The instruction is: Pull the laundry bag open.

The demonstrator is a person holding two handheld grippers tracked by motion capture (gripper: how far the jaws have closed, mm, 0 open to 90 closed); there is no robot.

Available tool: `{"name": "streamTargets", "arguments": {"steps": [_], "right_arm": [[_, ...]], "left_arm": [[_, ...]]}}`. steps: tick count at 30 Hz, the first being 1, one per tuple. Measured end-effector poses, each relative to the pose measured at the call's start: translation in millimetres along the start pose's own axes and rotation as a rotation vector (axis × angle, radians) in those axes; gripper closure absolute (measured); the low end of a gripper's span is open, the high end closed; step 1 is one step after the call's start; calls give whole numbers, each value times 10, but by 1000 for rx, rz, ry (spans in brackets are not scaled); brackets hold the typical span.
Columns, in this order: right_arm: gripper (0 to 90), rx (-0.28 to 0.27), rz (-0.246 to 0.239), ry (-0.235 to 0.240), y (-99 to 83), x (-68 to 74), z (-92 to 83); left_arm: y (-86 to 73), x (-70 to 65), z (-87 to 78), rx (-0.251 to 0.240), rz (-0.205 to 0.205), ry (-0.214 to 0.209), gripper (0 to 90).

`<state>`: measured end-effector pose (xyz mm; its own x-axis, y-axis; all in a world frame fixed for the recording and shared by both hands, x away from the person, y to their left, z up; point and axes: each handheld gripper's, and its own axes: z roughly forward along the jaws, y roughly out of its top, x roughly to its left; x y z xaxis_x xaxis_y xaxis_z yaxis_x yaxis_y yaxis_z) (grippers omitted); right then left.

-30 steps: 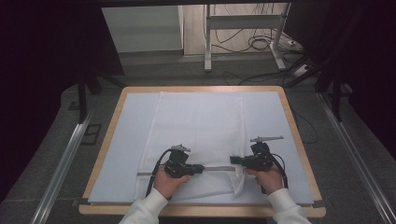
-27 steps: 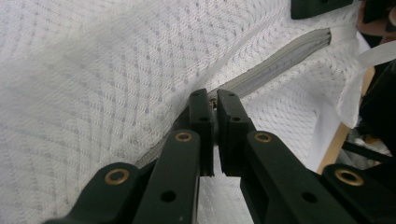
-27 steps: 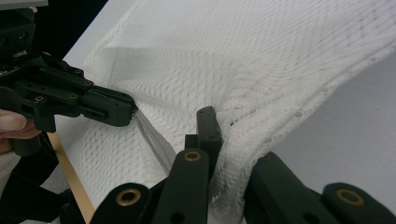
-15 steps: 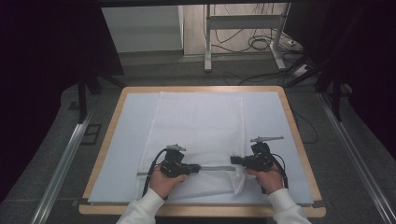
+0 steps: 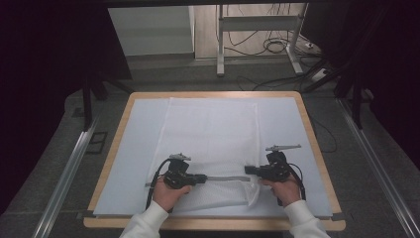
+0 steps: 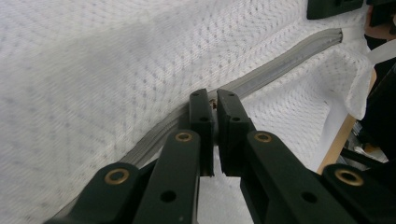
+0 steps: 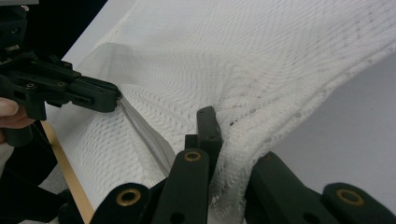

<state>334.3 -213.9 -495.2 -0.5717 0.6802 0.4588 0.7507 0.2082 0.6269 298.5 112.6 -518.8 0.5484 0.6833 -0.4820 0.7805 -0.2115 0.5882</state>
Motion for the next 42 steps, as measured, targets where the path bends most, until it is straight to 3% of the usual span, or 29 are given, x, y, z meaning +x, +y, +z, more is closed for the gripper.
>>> {"name": "streamTargets", "arguments": {"steps": [20, 27, 42], "right_arm": [[890, -3, 4, -3, -2, -10, -4], [890, -8, 10, -13, -2, -32, -30], [890, -10, 11, -14, -6, -35, -31]], "left_arm": [[-71, 87, -98, -5, -20, 21, 866], [-101, 161, -162, -10, -28, 50, 866], [-172, 293, -293, -17, -59, 67, 866]]}}
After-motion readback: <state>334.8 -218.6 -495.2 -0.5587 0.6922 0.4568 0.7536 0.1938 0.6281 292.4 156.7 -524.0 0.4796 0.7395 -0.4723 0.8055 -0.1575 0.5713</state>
